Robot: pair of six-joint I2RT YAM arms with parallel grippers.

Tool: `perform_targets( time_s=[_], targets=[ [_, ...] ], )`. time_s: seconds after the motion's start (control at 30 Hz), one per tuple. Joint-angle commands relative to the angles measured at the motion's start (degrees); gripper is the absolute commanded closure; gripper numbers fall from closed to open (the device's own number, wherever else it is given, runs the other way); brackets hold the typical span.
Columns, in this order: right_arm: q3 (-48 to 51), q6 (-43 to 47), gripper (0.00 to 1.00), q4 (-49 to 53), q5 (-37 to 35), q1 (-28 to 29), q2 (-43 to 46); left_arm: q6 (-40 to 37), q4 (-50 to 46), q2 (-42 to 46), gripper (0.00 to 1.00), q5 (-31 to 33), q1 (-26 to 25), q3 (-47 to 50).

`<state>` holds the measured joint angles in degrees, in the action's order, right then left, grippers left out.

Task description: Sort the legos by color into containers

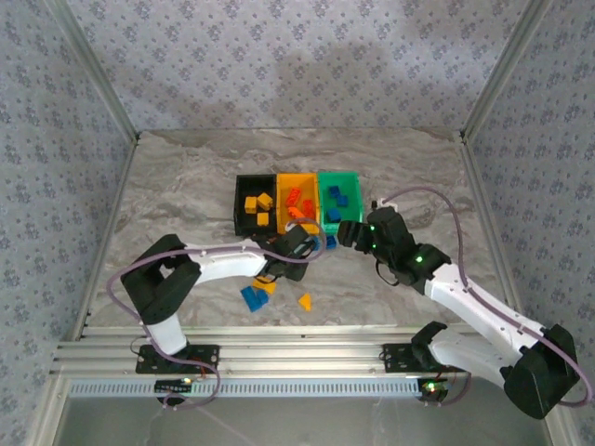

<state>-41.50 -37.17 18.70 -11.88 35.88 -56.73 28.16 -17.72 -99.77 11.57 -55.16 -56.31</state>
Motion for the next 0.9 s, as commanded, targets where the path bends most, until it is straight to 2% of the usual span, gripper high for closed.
perform_targets(
  time_s=[0.0, 0.17, 0.4, 0.67, 0.87],
  targets=[
    [0.80, -1.15, 0.10, 2.16, -1.66, -0.71, 1.99, -0.49, -0.13, -1.63, 0.60, 0.32, -0.30, -1.95],
    [1.66, -1.15, 0.10, 2.38, -1.70, -1.50, 3.54, -0.04, -0.72, -0.21, 0.75, -0.65, -0.39, -2.97],
    [4.07, -2.07, 0.10, 2.53, -1.74, -2.68, 5.19, -1.64, -1.80, 2.11, 0.79, -3.27, -0.02, -13.87],
    [6.07, -2.74, 0.10, 3.74, -1.75, -3.44, 6.49, -2.85, -3.16, -11.54, 0.79, -8.22, 5.28, -36.01],
    [6.95, -3.11, 0.10, 4.82, -1.32, -3.71, 7.81, -4.24, -8.82, -23.55, 0.78, -7.63, 7.20, -52.64]
  ],
)
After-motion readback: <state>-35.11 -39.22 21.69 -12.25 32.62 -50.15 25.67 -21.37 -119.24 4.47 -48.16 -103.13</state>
